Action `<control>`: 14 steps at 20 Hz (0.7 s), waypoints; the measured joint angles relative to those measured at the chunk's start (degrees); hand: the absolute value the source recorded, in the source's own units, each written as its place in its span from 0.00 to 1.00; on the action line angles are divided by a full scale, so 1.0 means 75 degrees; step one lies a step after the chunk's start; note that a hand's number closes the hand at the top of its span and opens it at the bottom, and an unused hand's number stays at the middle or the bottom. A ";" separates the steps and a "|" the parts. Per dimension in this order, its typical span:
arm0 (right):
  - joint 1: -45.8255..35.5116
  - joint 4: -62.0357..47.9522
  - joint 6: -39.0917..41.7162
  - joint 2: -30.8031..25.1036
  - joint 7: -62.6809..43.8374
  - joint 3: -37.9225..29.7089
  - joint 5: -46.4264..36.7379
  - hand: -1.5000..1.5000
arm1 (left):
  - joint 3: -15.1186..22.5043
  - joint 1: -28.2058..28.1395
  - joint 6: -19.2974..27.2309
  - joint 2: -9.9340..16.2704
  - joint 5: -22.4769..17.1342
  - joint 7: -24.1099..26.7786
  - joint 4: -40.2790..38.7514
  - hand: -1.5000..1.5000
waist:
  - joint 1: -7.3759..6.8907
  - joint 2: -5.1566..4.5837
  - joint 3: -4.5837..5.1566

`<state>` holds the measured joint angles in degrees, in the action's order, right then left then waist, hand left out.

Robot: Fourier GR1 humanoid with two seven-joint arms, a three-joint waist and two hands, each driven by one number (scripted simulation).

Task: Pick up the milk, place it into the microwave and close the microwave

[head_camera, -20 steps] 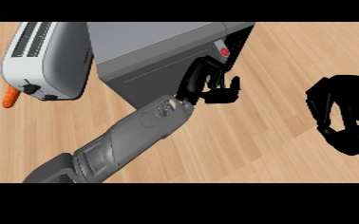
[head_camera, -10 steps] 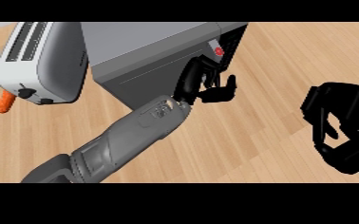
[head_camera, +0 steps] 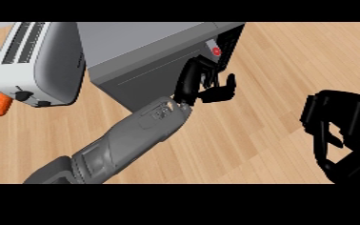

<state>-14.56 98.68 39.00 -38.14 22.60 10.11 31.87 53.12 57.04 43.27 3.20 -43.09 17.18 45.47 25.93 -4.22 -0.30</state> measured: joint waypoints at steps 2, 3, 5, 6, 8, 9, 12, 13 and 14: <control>0.0120 0.0100 0.0168 -0.0121 -0.0204 0.0254 -0.0026 1.00 | -0.0039 0.0076 0.0029 -0.0085 -0.0084 -0.0127 -0.0030 1.00 | -0.0078 -0.0027 0.0003; 0.0183 0.0158 0.0226 -0.0156 -0.0288 0.0371 -0.0029 1.00 | -0.0152 0.0051 -0.0024 -0.0116 -0.0243 -0.0210 0.0049 1.00 | -0.0101 -0.0055 0.0017; 0.0280 0.0276 0.0291 -0.0183 -0.0390 0.0528 -0.0002 1.00 | -0.0550 -0.0078 -0.0185 -0.0257 -0.0717 -0.0314 0.0240 1.00 | -0.0192 -0.0126 0.0064; 0.0352 0.0328 0.0309 -0.0169 -0.0434 0.0615 0.0033 1.00 | -0.0798 -0.0116 -0.0252 -0.0324 -0.0970 -0.0351 0.0287 1.00 | -0.0244 -0.0153 0.0084; 0.0499 0.0451 0.0330 -0.0140 -0.0511 0.0782 0.0078 1.00 | -0.1045 -0.0167 -0.0454 -0.0439 -0.1339 -0.0382 0.0395 1.00 | -0.0328 -0.0166 0.0090; 0.0576 0.0514 0.0332 -0.0129 -0.0538 0.0846 0.0094 1.00 | -0.1084 -0.0182 -0.0594 -0.0439 -0.1491 -0.0401 0.0444 1.00 | -0.0358 -0.0168 0.0087; 0.0807 0.0721 0.0280 -0.0028 -0.0558 0.1001 0.0135 1.00 | -0.1148 -0.0215 -0.1057 -0.0441 -0.1921 -0.0424 0.0534 1.00 | -0.0459 -0.0155 0.0076; 0.0894 0.0788 0.0251 0.0004 -0.0556 0.1038 0.0137 1.00 | -0.1159 -0.0230 -0.1222 -0.0442 -0.2043 -0.0404 0.0548 1.00 | -0.0493 -0.0150 0.0074; 0.0980 0.0869 0.0219 0.0043 -0.0560 0.1092 0.0141 1.00 | -0.1163 -0.0242 -0.1399 -0.0443 -0.2168 -0.0397 0.0558 1.00 | -0.0537 -0.0141 0.0074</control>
<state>-7.21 105.20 40.65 -37.82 18.40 18.30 32.93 44.40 55.23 32.78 -0.12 -59.35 14.20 49.66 21.90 -5.28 0.26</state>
